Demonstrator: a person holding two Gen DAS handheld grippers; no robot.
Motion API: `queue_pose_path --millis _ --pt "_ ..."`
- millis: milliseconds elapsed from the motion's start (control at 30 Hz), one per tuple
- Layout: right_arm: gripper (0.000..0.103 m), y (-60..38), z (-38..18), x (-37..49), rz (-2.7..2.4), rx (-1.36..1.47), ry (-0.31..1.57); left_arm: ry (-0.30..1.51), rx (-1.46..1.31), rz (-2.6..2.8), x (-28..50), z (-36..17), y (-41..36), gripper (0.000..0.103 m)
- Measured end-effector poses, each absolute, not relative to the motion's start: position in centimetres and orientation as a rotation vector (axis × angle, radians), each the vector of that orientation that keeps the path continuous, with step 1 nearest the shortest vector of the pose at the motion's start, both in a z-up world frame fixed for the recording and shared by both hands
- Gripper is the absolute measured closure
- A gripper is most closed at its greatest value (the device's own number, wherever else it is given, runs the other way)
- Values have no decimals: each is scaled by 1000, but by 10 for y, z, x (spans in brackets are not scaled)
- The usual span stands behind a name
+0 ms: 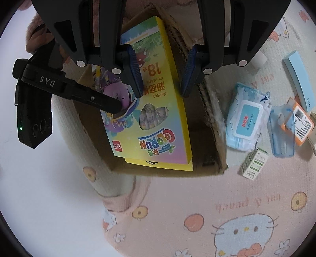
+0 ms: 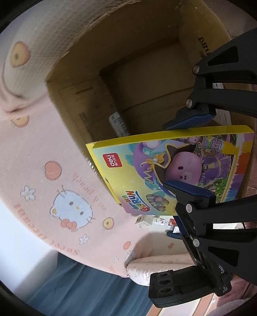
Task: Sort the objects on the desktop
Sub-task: 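Lower the crayon box into the open cardboard carton, then release the crayon box inside the carton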
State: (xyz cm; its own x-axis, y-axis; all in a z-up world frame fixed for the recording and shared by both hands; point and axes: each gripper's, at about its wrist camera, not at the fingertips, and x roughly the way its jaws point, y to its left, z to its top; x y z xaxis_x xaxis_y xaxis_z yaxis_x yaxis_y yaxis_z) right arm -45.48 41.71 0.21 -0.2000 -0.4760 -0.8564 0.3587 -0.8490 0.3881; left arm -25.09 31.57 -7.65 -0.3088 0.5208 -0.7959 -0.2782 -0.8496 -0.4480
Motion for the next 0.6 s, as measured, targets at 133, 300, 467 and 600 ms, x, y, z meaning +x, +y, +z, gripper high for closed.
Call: queue_pose_path --millis 133,300,467,600 --pt "54 418 -7 -458 -2061 1579 -131 -299 -1496 2179 -251 -82 318 59" --pt "54 417 -21 -474 -1990 1649 -162 -264 -1535 2182 -257 -85 323 59" --pt "56 409 -31 -483 -1955 1726 -83 -113 -1554 2191 -256 -80 339 60" --pt "51 382 -39 -473 -1919 1750 117 -42 -1518 2154 -248 -75 354 61"
